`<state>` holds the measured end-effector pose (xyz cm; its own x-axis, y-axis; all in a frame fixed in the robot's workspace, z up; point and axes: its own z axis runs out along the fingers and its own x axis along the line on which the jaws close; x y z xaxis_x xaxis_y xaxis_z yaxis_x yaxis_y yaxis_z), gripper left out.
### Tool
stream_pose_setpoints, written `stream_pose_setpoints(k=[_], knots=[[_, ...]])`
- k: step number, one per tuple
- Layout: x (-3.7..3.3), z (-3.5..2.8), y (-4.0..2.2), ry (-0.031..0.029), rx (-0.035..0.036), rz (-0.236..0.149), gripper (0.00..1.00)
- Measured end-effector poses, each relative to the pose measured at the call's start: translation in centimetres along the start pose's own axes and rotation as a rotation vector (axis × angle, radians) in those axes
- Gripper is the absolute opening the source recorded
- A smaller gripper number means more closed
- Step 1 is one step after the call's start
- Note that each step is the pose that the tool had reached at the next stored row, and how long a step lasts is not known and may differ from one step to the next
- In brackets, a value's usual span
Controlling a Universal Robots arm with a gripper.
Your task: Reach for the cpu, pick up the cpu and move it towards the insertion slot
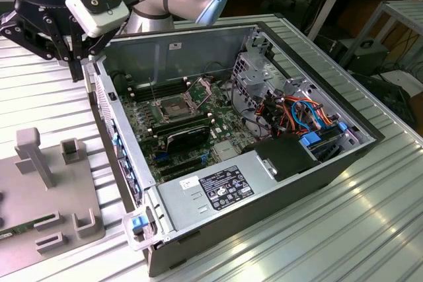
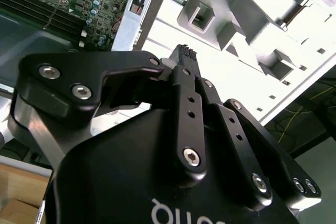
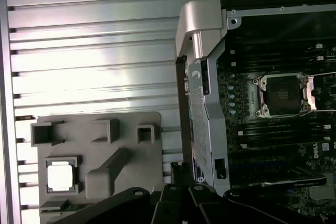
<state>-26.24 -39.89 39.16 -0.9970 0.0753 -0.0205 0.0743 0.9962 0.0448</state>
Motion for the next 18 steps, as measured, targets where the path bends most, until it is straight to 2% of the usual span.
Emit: stream_pose_setpoints(k=[18], knots=[[2.71,-0.05,-0.20,0.0000,0.0000,0.000,0.11]])
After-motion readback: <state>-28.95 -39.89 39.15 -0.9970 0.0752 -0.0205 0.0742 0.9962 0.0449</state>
